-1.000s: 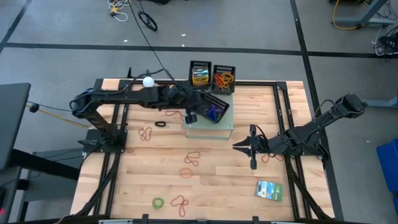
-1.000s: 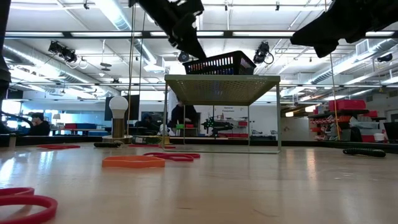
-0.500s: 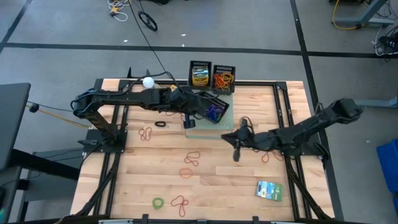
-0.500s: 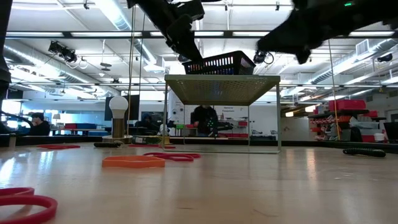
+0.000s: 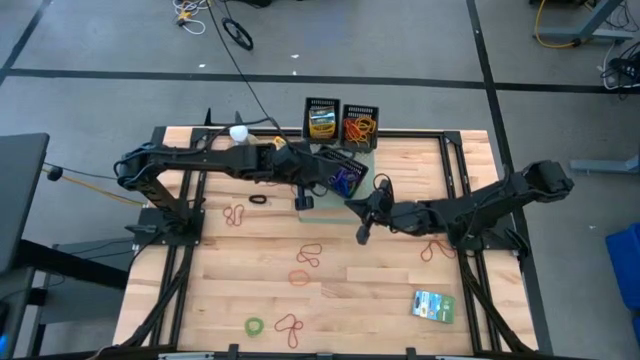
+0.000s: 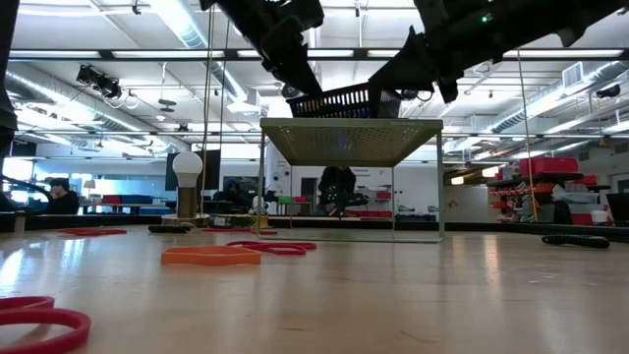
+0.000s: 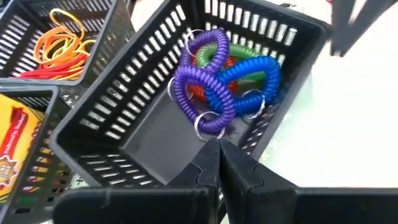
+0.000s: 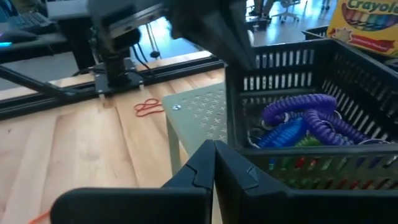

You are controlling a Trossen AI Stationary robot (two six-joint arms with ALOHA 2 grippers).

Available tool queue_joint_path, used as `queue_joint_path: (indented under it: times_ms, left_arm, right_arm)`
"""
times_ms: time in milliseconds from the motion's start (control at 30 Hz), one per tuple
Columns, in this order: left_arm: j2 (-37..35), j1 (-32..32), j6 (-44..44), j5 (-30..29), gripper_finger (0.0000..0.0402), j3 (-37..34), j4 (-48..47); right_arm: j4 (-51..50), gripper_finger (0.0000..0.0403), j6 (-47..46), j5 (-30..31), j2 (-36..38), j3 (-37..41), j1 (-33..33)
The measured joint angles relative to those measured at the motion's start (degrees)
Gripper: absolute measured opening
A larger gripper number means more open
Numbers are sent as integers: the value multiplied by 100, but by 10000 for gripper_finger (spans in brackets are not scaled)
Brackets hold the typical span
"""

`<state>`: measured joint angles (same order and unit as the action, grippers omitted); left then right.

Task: Pick & Place Office Desk Supplies
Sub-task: Adjust the bottom black bin on the shelf

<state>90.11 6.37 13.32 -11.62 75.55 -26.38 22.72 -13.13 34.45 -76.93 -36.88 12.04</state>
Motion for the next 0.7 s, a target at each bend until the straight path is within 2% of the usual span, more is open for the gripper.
queue_joint_path:
  times_ms: [200,533,700]
  left_arm:
    - [0,-58,2,33,10,2,1]
    - [-11,-81,4,46,10,3,71]
    - [-11,-81,-16,309,10,7,102]
  right_arm:
    - [-12,11,-55,263,0,0,-45]
    - [-11,11,-55,283,4,0,-39]
    - [-7,11,-52,303,9,0,-38]
